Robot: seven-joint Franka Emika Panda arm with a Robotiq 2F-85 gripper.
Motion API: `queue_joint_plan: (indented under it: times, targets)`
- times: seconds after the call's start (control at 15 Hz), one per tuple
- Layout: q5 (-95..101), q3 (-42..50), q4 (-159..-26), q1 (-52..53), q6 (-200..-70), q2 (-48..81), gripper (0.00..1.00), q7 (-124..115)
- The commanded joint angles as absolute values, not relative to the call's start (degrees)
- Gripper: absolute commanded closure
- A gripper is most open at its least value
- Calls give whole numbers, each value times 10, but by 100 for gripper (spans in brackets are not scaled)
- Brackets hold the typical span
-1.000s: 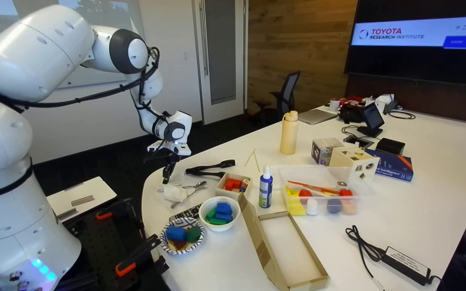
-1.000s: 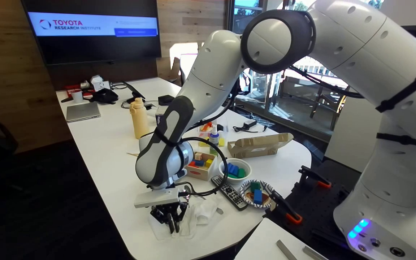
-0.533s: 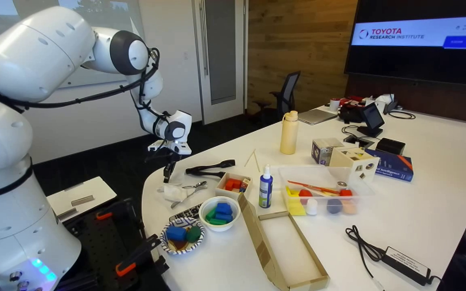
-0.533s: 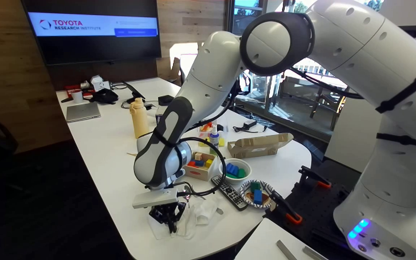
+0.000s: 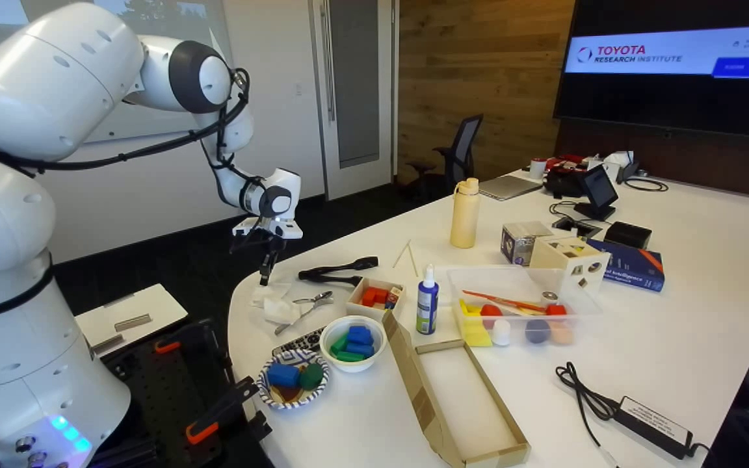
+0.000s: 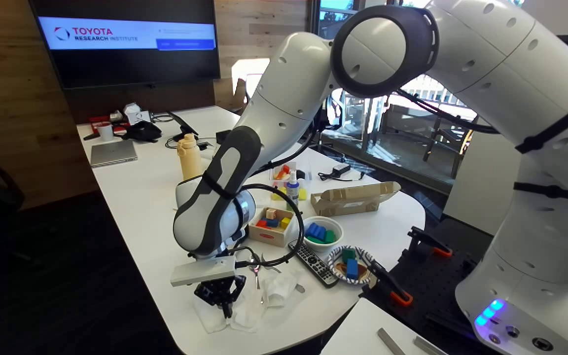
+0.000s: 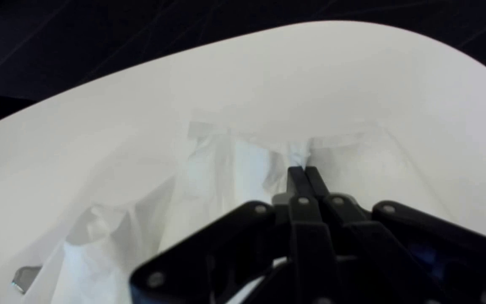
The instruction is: Turnover the napkin on the left.
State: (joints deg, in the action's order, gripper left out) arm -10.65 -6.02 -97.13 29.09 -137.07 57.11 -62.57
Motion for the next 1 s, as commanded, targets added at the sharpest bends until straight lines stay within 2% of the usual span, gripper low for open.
queue_joint_plan:
  times: [0.0,0.53,0.93]
  targets:
    - [-102,-68,-1004,281,-1379,537,100,-617]
    - [-137,-125,-1074,190,-1493,515,100,-441]
    - [-181,-153,-1071,139,-1488,521,100,-309]
